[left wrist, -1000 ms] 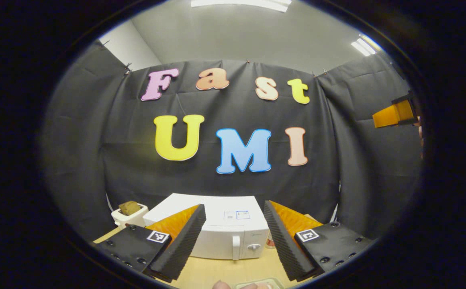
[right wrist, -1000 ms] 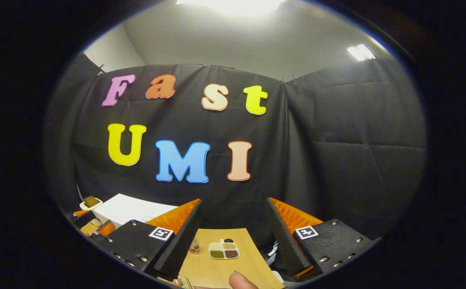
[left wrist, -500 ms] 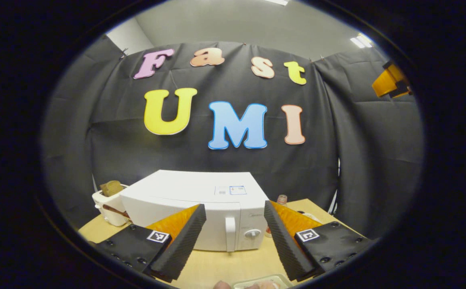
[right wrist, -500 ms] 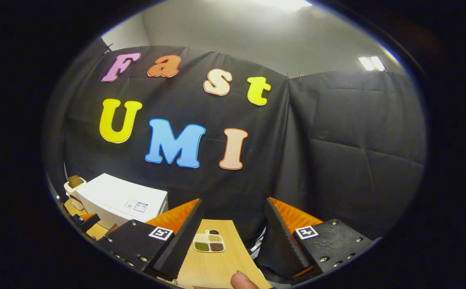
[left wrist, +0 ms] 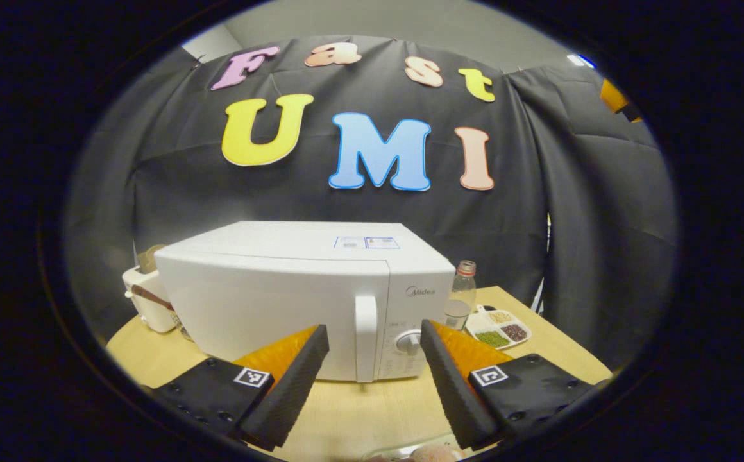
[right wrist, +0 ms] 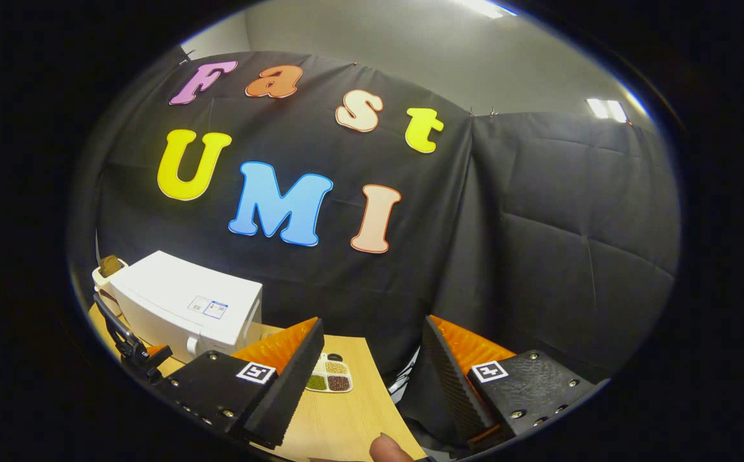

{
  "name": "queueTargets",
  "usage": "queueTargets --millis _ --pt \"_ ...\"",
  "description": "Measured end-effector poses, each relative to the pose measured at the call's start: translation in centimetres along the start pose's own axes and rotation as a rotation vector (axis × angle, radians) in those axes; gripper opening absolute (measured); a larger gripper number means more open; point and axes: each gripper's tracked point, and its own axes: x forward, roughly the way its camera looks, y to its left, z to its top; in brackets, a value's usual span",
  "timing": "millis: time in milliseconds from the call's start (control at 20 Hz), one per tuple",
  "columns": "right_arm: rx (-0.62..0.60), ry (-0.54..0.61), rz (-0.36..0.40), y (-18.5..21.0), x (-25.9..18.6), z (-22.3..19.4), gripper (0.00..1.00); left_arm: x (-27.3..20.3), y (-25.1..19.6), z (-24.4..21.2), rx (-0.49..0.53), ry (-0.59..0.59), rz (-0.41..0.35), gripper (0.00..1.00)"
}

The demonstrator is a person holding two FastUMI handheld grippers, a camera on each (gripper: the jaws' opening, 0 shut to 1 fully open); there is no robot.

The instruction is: Open the microwave oven with the left hand, put the food in, and close the microwave oven.

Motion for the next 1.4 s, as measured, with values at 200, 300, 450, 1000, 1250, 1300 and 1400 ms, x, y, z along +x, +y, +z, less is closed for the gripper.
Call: queueTargets --millis 200,300,450,1000,1250,1300,1400 --pt "-0.016 0.02 -0.009 0.4 0.4 -0.7 0.94 2.9 0.6 -3.3 -0.013 0.066 0.0 1.0" --pt "-0.02 0.032 -0.013 0.5 0.6 -1.1 0.94 4.0 0.7 -4.5 -0.019 0.092 -0.007 0.96" --pt "-0.016 0.042 -0.02 0.4 0.9 -1.6 0.94 5.5 0.5 -5.9 -0.032 0.118 -0.02 0.9" --pt "0.043 0.057 -0.027 0.3 -0.1 -1.9 0.94 7.9 0.6 -7.8 0.01 0.121 0.013 0.32" --pt "0.103 0.016 -0.019 -0.1 -2.4 -0.4 0.94 7.9 0.5 -8.1 0.028 0.136 0.001 0.19" --pt "0.111 0.0 -0.023 -0.4 -2.9 0.1 0.94 7.9 0.5 -8.1 0.048 0.142 -0.006 0.21" --pt "0.127 -0.022 -0.024 -0.7 -4.1 0.9 0.94 7.9 0.5 -8.1 0.086 0.154 -0.036 0.21"
